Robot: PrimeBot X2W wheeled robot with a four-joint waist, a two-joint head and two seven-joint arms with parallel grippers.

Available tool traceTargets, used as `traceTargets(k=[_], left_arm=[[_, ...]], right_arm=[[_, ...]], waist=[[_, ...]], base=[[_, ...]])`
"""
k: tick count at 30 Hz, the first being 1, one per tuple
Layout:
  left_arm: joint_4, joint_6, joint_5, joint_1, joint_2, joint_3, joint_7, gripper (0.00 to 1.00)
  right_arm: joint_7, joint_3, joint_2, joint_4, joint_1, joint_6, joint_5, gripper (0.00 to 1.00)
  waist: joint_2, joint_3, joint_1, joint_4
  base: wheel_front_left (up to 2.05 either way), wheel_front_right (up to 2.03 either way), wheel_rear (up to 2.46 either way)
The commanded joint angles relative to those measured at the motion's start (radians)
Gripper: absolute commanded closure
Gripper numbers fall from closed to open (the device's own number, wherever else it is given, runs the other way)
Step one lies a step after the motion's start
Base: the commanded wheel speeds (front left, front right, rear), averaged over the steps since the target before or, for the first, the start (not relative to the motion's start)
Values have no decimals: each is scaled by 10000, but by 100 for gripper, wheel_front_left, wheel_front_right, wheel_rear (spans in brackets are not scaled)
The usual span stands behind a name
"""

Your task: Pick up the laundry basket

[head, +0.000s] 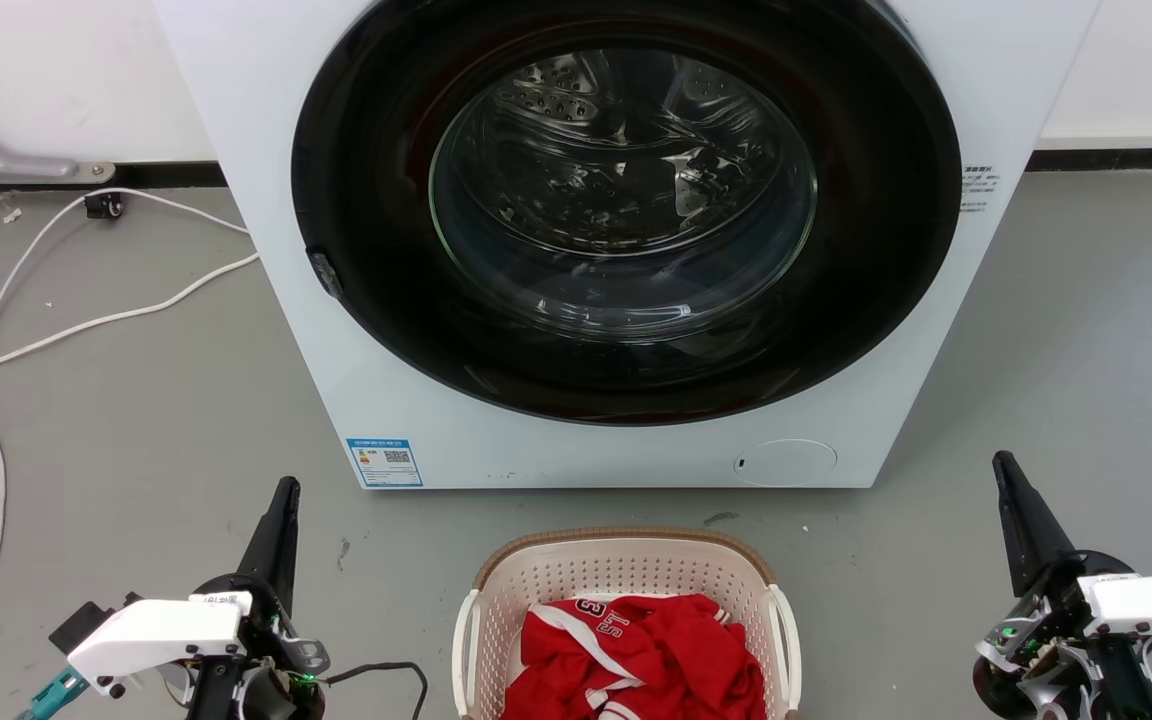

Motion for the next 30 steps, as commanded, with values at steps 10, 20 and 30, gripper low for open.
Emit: traceTargets(k=[10, 20, 30], left_arm=[[13, -33, 53, -105, -4, 46, 23, 100], [13, -33, 58, -105, -7, 50, 29, 100], [13, -33, 56, -106, -10, 52, 33, 100]], right_arm=[[36, -19, 31, 12, -126, 4, -28, 100], [40, -22, 31, 12, -127, 4, -30, 100], [34, -23, 32, 12, -128, 4, -34, 100]], waist=[[0, 0, 0, 0], [0, 0, 0, 0], [0, 0, 0, 0]], base=[[0, 0, 0], [0, 0, 0], [0, 0, 0]])
